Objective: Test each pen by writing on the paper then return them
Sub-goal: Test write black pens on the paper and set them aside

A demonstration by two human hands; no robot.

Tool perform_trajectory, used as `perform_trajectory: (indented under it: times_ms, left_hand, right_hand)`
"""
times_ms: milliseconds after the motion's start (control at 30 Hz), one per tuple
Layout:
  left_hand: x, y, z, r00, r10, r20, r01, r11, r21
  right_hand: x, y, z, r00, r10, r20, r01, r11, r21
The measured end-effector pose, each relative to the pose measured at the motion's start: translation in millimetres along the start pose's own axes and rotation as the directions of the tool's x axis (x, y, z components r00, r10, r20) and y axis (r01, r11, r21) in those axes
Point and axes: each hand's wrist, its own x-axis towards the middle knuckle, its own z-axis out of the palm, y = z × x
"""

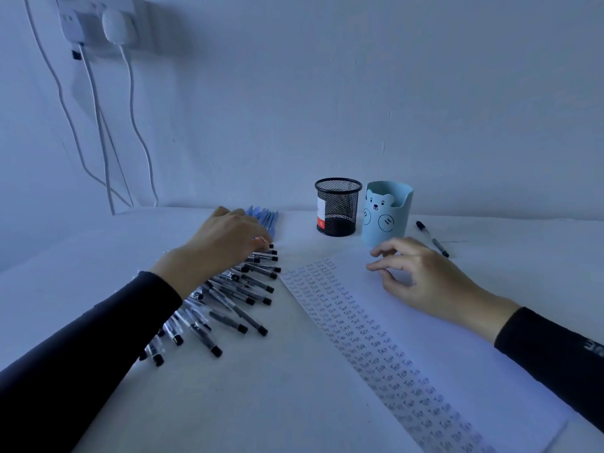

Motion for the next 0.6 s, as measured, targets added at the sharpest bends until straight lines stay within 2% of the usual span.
perform_trajectory:
  times_ms: [267,333,367,467,600]
  left_hand:
    - [6,2,9,0.999,-0.022,0.037,0.022,1.0,0.002]
    - [5,2,8,1.0,0.003,-0.006,-0.003,1.0,-0.021]
    - [4,4,7,0.997,0.024,-0.071,-0.028,0.998,-0.059]
    - [0,28,-2,0.944,0.151,-0.294,-0.218,0.954,-0.208]
    - [-11,81,1,0.843,0.409,-0.348,-0.493,0.847,-0.198]
  right_hand:
    - [0,0,1,1.0,-0.001,0.002,0.001,1.0,0.001]
    - [1,0,1,1.0,-0.001,0.0,0.001,1.0,-0.001]
    - [1,1,1,1.0,0.003,0.0,-0.003,1.0,-0.002]
    - [1,2,1,1.0,0.018,-0.011,-0.018,1.0,-0.024]
    - [1,5,1,0.999,0.008,-0.047,-0.011,0.998,-0.063]
